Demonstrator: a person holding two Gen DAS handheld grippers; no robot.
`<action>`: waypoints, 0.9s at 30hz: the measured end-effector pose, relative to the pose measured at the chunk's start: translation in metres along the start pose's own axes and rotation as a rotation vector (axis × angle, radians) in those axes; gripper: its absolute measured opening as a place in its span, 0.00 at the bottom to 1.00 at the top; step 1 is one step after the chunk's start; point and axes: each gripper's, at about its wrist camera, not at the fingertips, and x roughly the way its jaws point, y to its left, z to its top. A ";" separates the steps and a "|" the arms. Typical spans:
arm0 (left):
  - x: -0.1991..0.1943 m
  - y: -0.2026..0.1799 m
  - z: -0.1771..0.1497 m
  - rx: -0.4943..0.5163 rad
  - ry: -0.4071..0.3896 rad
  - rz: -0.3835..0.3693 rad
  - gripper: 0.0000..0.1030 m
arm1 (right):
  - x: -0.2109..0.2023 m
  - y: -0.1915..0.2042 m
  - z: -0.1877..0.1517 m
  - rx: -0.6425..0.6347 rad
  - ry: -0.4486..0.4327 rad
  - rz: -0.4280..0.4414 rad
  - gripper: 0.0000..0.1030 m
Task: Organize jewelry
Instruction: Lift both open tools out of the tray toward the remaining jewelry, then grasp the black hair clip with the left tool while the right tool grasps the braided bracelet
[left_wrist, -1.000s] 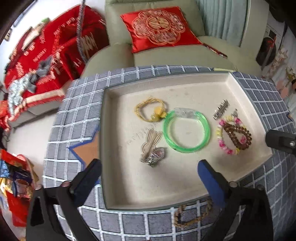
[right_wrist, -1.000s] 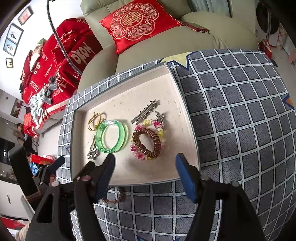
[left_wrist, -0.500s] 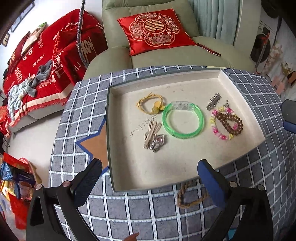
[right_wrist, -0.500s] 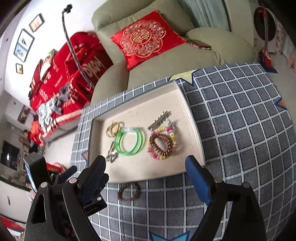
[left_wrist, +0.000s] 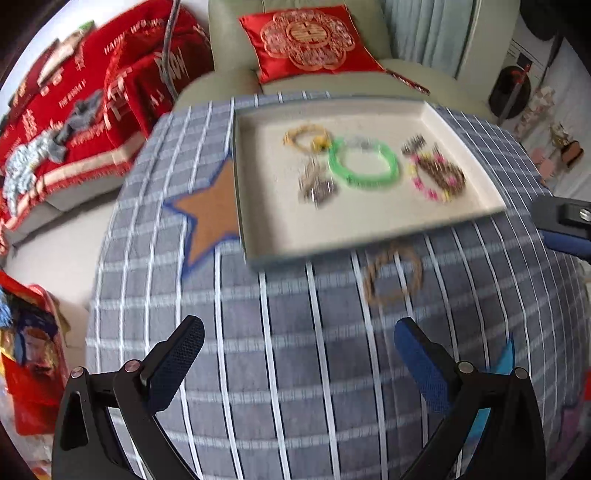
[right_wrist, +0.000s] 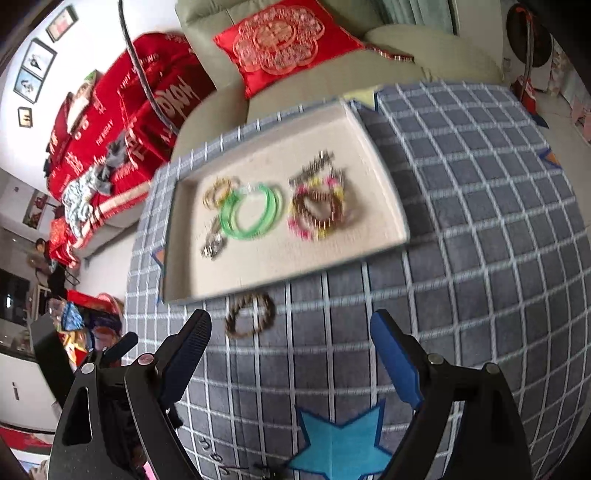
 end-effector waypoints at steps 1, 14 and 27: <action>-0.001 0.001 -0.009 0.002 0.010 -0.010 1.00 | 0.004 0.001 -0.005 -0.002 0.012 -0.007 0.87; -0.016 -0.035 -0.100 0.092 0.080 -0.136 1.00 | 0.027 -0.004 -0.030 -0.024 0.103 -0.074 0.87; -0.004 -0.075 -0.122 0.068 0.130 -0.143 0.99 | 0.044 -0.007 -0.033 -0.060 0.150 -0.081 0.87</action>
